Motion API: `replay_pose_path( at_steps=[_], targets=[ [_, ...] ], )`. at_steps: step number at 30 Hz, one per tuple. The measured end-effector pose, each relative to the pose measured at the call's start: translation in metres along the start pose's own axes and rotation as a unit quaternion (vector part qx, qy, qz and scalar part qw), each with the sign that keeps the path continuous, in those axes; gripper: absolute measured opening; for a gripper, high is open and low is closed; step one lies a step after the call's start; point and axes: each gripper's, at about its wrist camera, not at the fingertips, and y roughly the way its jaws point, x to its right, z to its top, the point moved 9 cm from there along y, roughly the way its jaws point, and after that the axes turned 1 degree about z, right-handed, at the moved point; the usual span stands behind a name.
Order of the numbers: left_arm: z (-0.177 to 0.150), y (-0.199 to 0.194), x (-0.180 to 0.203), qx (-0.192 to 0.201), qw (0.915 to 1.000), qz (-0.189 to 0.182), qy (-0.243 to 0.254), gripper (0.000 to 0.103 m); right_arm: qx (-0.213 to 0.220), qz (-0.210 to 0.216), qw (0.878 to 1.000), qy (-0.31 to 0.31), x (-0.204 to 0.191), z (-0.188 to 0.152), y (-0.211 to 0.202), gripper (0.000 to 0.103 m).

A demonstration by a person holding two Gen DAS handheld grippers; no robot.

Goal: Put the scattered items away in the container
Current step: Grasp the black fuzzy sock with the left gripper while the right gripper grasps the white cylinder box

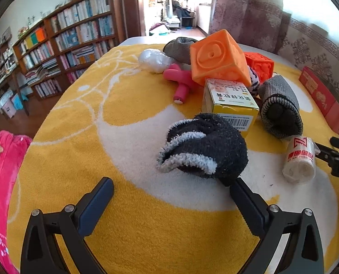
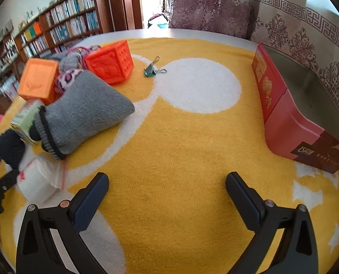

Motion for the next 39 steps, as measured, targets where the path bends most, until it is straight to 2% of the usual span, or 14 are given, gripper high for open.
replay_pose_path(
  at_steps=[6, 16, 31, 39],
  targets=[
    [0.0, 0.0, 0.0, -0.001, 1.0, 0.003, -0.004, 0.103, 0.031, 0.069, 0.996, 0.036, 0.001, 0.006, -0.013, 0.103],
    [0.002, 0.0, 0.003, -0.003, 1.0, 0.003, 0.003, 0.103, 0.056, 0.127, 0.99, -0.013, -0.033, 0.006, -0.028, 0.103],
    [0.005, -0.006, 0.017, -0.001, 0.9995, -0.008, 0.029, 0.103, 0.056, 0.142, 0.988, -0.017, -0.039, 0.005, -0.03, 0.103],
    [0.011, -0.007, 0.017, 0.004, 0.9996, -0.011, 0.026, 0.103, 0.059, 0.151, 0.986, -0.034, -0.047, 0.003, -0.034, 0.103]
  ],
)
